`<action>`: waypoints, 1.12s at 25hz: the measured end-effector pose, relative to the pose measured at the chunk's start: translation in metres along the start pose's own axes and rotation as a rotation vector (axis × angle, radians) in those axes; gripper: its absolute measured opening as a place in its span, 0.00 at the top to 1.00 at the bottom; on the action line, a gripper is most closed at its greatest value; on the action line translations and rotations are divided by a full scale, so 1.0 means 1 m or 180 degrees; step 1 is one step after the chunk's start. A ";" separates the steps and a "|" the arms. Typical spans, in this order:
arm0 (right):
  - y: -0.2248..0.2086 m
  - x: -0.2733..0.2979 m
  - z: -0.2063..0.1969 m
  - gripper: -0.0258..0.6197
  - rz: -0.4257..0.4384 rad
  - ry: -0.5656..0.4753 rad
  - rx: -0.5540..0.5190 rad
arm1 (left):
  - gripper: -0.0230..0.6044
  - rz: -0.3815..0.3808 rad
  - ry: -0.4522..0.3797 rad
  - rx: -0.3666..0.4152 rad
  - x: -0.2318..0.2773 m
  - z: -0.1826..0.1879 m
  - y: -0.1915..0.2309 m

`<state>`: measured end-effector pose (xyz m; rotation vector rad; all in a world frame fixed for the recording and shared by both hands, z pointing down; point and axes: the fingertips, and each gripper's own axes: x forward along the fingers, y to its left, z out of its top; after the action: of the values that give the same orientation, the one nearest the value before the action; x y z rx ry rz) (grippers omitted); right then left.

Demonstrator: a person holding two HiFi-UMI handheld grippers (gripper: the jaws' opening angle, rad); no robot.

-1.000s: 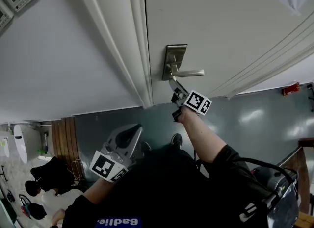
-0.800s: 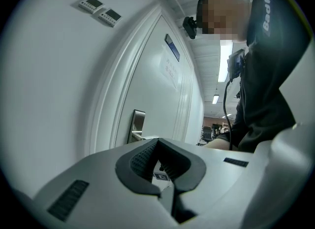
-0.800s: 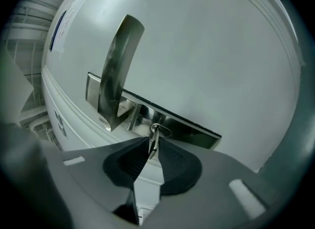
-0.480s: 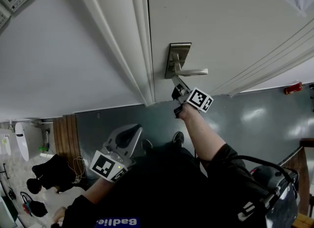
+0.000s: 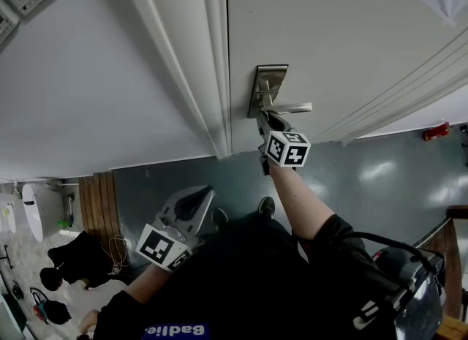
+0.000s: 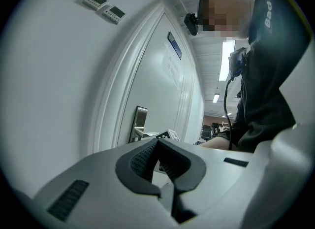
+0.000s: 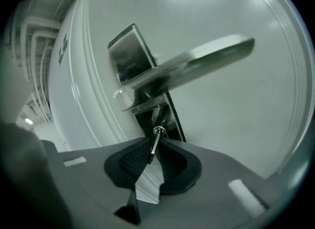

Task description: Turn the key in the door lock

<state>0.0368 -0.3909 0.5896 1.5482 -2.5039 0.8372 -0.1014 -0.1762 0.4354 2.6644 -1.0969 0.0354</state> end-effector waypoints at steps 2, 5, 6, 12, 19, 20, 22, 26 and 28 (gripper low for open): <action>0.001 0.000 -0.001 0.90 -0.0184 0.0105 -0.0393 | 0.97 0.0000 -0.0012 0.0006 -0.002 0.000 0.001; 0.002 0.001 -0.001 0.90 -0.0399 0.0189 -0.0815 | 0.97 -0.0004 -0.0015 0.0005 -0.005 -0.001 0.001; 0.002 0.001 -0.001 0.90 -0.0441 0.0194 -0.0895 | 0.97 -0.0001 -0.0001 -0.0015 -0.006 -0.003 0.001; 0.004 -0.003 -0.001 0.86 -0.0544 0.0179 -0.1185 | 0.97 0.0028 0.0001 -0.0014 -0.013 -0.004 0.003; 0.005 -0.004 -0.002 0.84 -0.0759 0.0225 -0.1669 | 0.97 0.0106 -0.0007 -0.0045 -0.022 -0.005 0.010; 0.005 -0.004 -0.002 0.84 -0.0771 0.0240 -0.1766 | 0.97 0.0116 -0.0009 -0.0053 -0.023 -0.006 0.011; 0.006 -0.004 -0.002 0.84 -0.0793 0.0272 -0.1971 | 0.97 0.0114 -0.0009 -0.0044 -0.024 -0.007 0.012; 0.008 -0.003 -0.003 0.84 -0.0862 0.0357 -0.2343 | 0.97 0.0099 0.0014 -0.0044 -0.023 -0.008 0.011; 0.008 -0.002 -0.003 0.83 -0.0901 0.0390 -0.2529 | 0.97 0.0093 0.0023 -0.0054 -0.022 -0.008 0.010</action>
<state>0.0302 -0.3846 0.5882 1.4225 -2.0468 -0.1096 -0.1236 -0.1654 0.4430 2.6313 -1.1288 0.0410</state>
